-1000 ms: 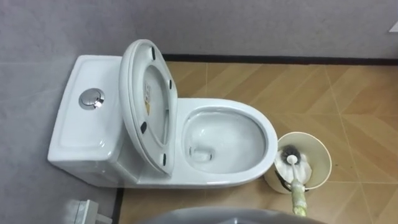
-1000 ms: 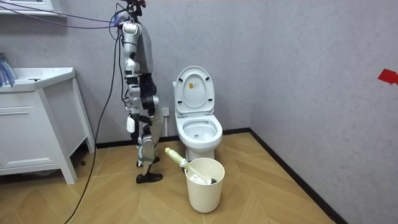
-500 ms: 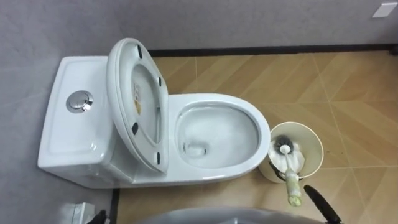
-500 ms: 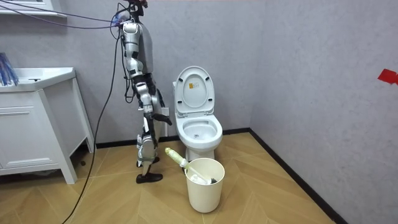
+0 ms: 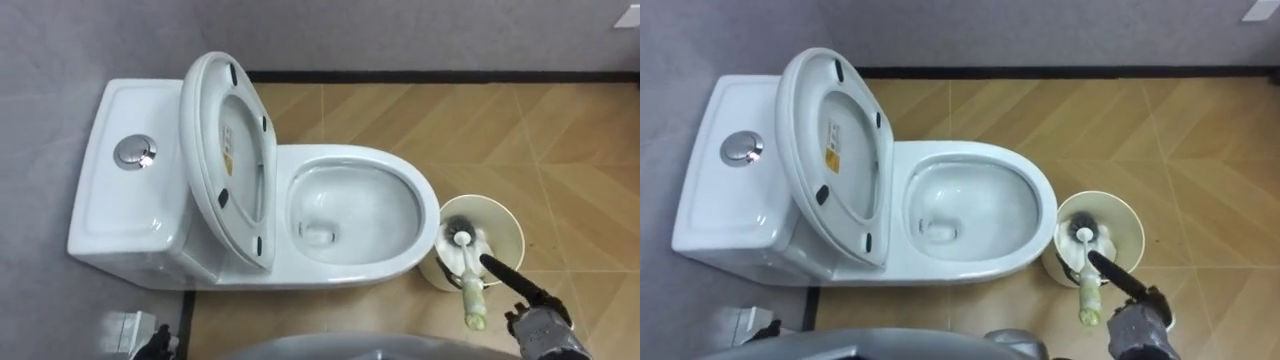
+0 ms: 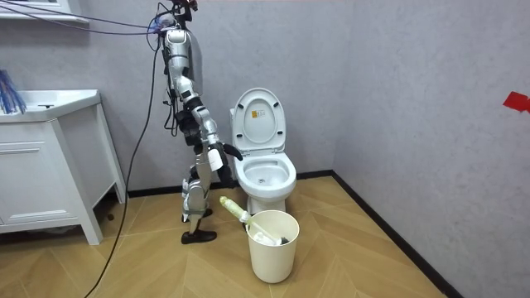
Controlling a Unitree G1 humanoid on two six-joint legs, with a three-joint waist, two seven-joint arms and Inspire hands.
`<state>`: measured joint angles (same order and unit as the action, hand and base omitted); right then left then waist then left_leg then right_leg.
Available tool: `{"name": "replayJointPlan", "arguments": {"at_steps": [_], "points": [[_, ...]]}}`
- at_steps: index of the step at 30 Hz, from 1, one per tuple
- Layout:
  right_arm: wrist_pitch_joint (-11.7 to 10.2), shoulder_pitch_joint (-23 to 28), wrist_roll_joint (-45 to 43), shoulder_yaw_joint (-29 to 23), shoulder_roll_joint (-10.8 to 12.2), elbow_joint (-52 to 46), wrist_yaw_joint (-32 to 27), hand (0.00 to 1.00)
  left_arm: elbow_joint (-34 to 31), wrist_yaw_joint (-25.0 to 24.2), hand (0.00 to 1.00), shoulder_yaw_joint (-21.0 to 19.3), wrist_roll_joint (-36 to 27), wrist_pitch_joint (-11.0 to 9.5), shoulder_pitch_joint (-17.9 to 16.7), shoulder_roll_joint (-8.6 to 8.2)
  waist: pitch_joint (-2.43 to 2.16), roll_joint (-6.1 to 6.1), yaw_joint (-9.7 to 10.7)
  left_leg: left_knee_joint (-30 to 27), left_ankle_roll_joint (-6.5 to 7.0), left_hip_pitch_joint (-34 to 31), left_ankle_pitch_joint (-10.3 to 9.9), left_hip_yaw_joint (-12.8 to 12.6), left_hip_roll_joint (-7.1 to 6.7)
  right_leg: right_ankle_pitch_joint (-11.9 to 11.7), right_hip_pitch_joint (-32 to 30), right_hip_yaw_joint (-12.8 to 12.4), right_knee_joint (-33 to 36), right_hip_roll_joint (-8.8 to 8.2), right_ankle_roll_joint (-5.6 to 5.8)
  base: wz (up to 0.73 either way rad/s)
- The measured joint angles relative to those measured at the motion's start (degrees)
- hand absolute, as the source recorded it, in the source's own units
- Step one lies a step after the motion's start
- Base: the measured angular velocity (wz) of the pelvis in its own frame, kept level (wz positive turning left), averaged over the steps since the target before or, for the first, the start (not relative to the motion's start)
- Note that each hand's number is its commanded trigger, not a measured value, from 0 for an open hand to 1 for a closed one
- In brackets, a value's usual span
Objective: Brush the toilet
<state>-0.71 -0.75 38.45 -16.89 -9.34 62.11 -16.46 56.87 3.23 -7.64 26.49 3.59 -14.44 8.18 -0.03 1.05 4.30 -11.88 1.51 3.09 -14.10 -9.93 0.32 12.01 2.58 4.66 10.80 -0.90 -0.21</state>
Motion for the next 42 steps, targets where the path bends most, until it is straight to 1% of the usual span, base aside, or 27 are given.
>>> {"name": "replayJointPlan", "arguments": {"at_steps": [1, 2, 3, 5, 6, 7, 8, 9, 10, 11, 12, 13, 15, 17, 19, 20, 22, 23, 25, 28, 31, 33, 36, 38, 39, 41, 42], "points": [[-0.1, -0.3, -1.3, 0.0, -0.3, 0.0, -0.2, 0.0, 0.0, 0.0, 0.0, 0.0, 0.0, -0.1, 0.5, 0.36, -0.26, -0.43, -0.1, -0.6, 0.04, -1.2, 0.0, 0.7, -0.03, 0.0, -0.9, 0.3, 0.1, -0.03, -0.01, 0.16], [-0.2, -0.4, -2.4, 0.1, -0.4, 0.2, -0.3, 0.0, 0.1, 0.0, 0.0, 0.0, 0.0, -0.1, 0.7, 0.51, -0.22, -0.28, -0.1, -0.8, 0.04, -1.7, 0.0, 0.8, -0.02, 0.0, -1.3, 0.4, 0.1, -0.04, -0.01, 0.12], [-0.7, -0.5, -4.1, 0.6, -0.7, 0.6, -0.3, 0.0, 0.2, 0.0, 0.0, 0.1, 0.0, -0.1, 1.0, 0.79, -0.16, -0.37, -0.4, -0.9, 0.11, -2.4, 0.1, 1.0, 0.01, 0.0, -2.0, 0.4, 0.5, -0.01, -0.05, 0.0], [-0.7, -0.6, -5.6, 2.3, -1.7, 1.5, -0.3, 0.0, 0.5, 0.0, 0.0, 0.8, 0.0, -0.3, 1.5, 1.27, -0.13, -0.55, -1.5, -1.5, 0.13, -3.7, 0.1, 1.0, 0.08, 0.0, -3.5, 0.4, 1.5, -0.05, -0.08, -0.02], [-0.7, -1.3, -6.6, 2.4, -2.2, 2.1, -0.6, 0.0, 0.5, 0.0, 0.0, 1.2, 0.0, -0.6, 2.1, 1.65, -0.11, -0.67, -1.9, -2.2, 0.13, -5.6, 0.1, 1.3, 0.11, 0.0, -5.3, 0.5, 2.4, -0.13, -0.1, 0.06], [-0.8, -2.7, -8.2, 2.4, -2.3, 2.9, -1.2, 0.0, 0.5, 0.0, 0.0, 1.3, -0.1, -0.7, 3.1, 2.0, 0.08, -0.89, -1.8, -3.3, 0.19, -7.7, 0.1, 1.8, 0.13, -0.1, -7.0, 1.0, 3.1, -0.22, -0.22, 0.13], [-0.8, -3.3, -9.2, 2.4, -2.4, 3.6, -1.3, 0.0, 0.5, 0.0, 0.0, 1.4, -0.1, -0.8, 3.4, 2.22, 0.18, -0.96, -1.7, -3.8, 0.27, -8.7, 0.2, 2.2, 0.1, -0.1, -7.8, 1.4, 3.4, -0.28, -0.25, 0.22], [-1.1, -4.6, -10.3, 2.4, -2.6, 5.2, -1.3, 0.0, 0.5, 0.1, 0.0, 2.2, -0.1, -1.1, 4.4, 2.63, 0.35, -1.15, -1.7, -4.1, 0.43, -10.2, 0.3, 2.6, 0.04, -0.2, -9.0, 2.0, 4.1, -0.44, -0.29, 0.19], [-1.1, -5.6, -11.3, 2.7, -3.0, 6.4, -1.6, 0.0, 0.5, 0.1, 0.0, 2.9, -0.1, -1.5, 5.5, 2.7, 0.42, -1.33, -1.8, -5.0, 0.47, -11.7, 0.3, 2.8, 0.03, -0.2, -10.5, 2.1, 4.8, -0.54, -0.29, 0.14], [-1.1, -6.2, -11.4, 2.9, -3.3, 6.8, -1.6, 0.0, 0.5, 0.1, 0.0, 3.4, -0.1, -1.6, 6.1, 2.72, 0.47, -1.52, -2.0, -5.5, 0.48, -12.6, 0.3, 2.9, 0.03, -0.2, -11.2, 2.2, 5.2, -0.61, -0.29, 0.0], [-1.1, -7.5, -11.8, 3.7, -4.1, 7.4, -1.8, 0.0, 0.9, 0.1, 0.0, 3.8, -0.4, -2.0, 7.3, 2.75, 0.6, -1.81, -2.8, -6.2, 0.56, -14.4, 0.4, 3.1, 0.0, -0.2, -13.1, 2.4, 6.2, -0.77, -0.29, 0.0], [-1.1, -8.8, -12.4, 4.9, -4.8, 7.9, -2.1, 0.0, 1.3, 0.2, 0.0, 4.5, -1.7, -2.4, 8.7, 2.93, 0.76, -1.9, -3.1, -7.4, 0.65, -16.4, 0.4, 3.4, -0.03, -0.2, -15.0, 3.3, 7.4, -1.08, -0.29, 0.06], [-1.1, -11.2, -14.8, 5.7, -5.9, 9.7, -2.5, 0.0, 2.5, 0.8, 0.0, 4.6, -4.6, -2.9, 11.0, 3.01, 1.01, -1.76, -3.3, -8.9, 0.78, -19.6, 0.5, 3.6, -0.04, -0.1, -18.4, 3.7, 9.6, -1.39, -0.4, 0.07], [-1.2, -13.8, -16.5, 6.3, -7.0, 11.5, -3.3, 0.0, 2.7, 1.1, 0.0, 4.8, -5.8, -3.3, 12.3, 3.19, 1.21, -1.47, -3.8, -10.8, 0.87, -22.9, 0.6, 3.6, -0.05, 0.1, -22.0, 3.9, 12.1, -1.74, -0.58, 0.0], [-1.2, -15.0, -18.2, 7.2, -8.5, 11.9, -4.9, 0.0, 2.5, 1.4, 0.0, 6.2, -6.4, -3.4, 13.4, 3.75, 1.6, -0.93, -4.7, -12.6, 1.1, -26.7, 0.7, 3.6, 0.06, 0.2, -26.0, 4.0, 14.1, -2.05, -0.82, 0.0], [-1.2, -15.0, -18.3, 7.4, -8.7, 11.9, -5.1, 0.0, 2.4, 1.4, 0.0, 6.5, -6.7, -3.4, 13.6, 3.86, 1.67, -0.84, -4.8, -13.1, 1.15, -27.7, 0.7, 3.7, 0.12, 0.3, -26.8, 4.0, 14.4, -2.1, -0.9, 0.04], [-1.1, -16.4, -18.2, 8.8, -9.4, 11.9, -6.5, 0.0, 2.2, 1.7, 0.0, 8.3, -7.1, -3.1, 15.1, 4.43, 1.93, -0.45, -5.0, -15.0, 1.4, -31.7, 0.8, 3.8, 0.18, 0.4, -31.1, 4.0, 17.2, -2.54, -1.16, 0.04], [-1.1, -16.7, -18.2, 8.9, -9.5, 11.9, -6.8, 0.0, 2.2, 1.7, 0.0, 8.9, -7.7, -3.1, 15.3, 4.46, 1.95, -0.44, -5.1, -15.3, 1.43, -32.7, 0.9, 3.8, 0.13, 0.5, -32.0, 4.0, 17.8, -2.66, -1.21, 0.0], [-0.9, -18.1, -17.0, 9.6, -10.1, 13.6, -7.3, 0.0, 2.2, 2.1, 0.0, 11.6, -10.2, -3.2, 16.9, 4.48, 2.08, -0.5, -5.6, -17.3, 1.63, -35.9, 1.0, 3.8, -0.24, 0.7, -35.3, 4.2, 20.0, -3.21, -1.4, 0.03], [-0.6, -18.8, -15.6, 11.4, -11.2, 14.0, -7.7, 0.0, 1.8, 4.0, 0.0, 13.8, -11.4, -3.6, 19.4, 4.51, 2.26, -0.28, -6.2, -19.5, 1.93, -40.1, 1.2, 3.9, -0.26, 1.1, -39.6, 4.1, 22.6, -3.82, -1.44, 0.07], [-0.6, -19.6, -14.7, 13.9, -11.8, 13.9, -9.1, 0.0, -0.7, 6.4, 0.0, 16.1, -13.4, -3.7, 19.8, 4.82, 2.36, -0.12, -6.3, -21.7, 2.17, -43.9, 1.2, 3.6, -0.3, 1.3, -43.7, 3.8, 25.1, -4.25, -1.55, 0.0], [-0.5, -20.4, -13.5, 14.9, -12.1, 14.0, -9.2, 0.0, -2.4, 8.0, 0.0, 17.1, -13.5, -3.9, 20.1, 5.13, 2.38, -0.08, -6.3, -23.2, 2.21, -46.8, 1.1, 3.8, -0.33, 1.5, -46.6, 3.6, 26.6, -4.27, -1.6, 0.03], [-0.4, -21.2, -12.3, 16.5, -13.1, 14.0, -9.2, 0.0, -3.3, 9.2, 0.0, 18.7, -14.5, -4.0, 21.2, 5.48, 2.43, -0.1, -6.3, -24.9, 2.24, -50.4, 1.2, 4.0, -0.83, 2.0, -50.2, 3.6, 28.9, -4.83, -1.8, 0.09], [-0.4, -21.8, -11.6, 18.4, -14.1, 13.9, -8.9, 0.0, -4.4, 9.7, 0.0, 19.3, -15.7, -4.0, 21.6, 5.93, 2.44, -0.13, -6.5, -26.4, 2.34, -52.6, 1.0, 4.0, -0.61, 2.3, -52.4, 3.4, 30.3, -4.99, -1.9, 0.03], [-0.4, -22.1, -11.6, 19.3, -14.8, 13.7, -8.7, 0.0, -5.0, 9.8, 0.0, 19.4, -15.8, -4.0, 22.1, 6.15, 2.48, -0.19, -7.1, -27.6, 2.35, -54.2, 0.7, 4.1, -0.36, 2.4, -53.8, 3.5, 31.2, -4.96, -2.05, 0.0], [-0.4, -22.8, -11.7, 19.6, -15.5, 13.7, -8.1, 0.0, -5.4, 9.9, 0.0, 19.4, -16.8, -4.0, 23.0, 6.27, 2.69, -0.55, -7.6, -29.4, 2.35, -56.2, 0.3, 4.4, -0.13, 2.6, -55.5, 3.9, 32.4, -4.97, -2.25, 0.02], [-0.4, -23.4, -11.7, 19.6, -15.8, 13.7, -7.7, 0.0, -5.5, 10.0, 0.0, 19.5, -18.1, -4.0, 23.7, 6.31, 3.0, -0.89, -7.8, -30.5, 2.4, -57.2, -0.1, 4.7, -0.12, 2.9, -56.2, 4.1, 33.3, -5.05, -2.27, 0.07]]}}
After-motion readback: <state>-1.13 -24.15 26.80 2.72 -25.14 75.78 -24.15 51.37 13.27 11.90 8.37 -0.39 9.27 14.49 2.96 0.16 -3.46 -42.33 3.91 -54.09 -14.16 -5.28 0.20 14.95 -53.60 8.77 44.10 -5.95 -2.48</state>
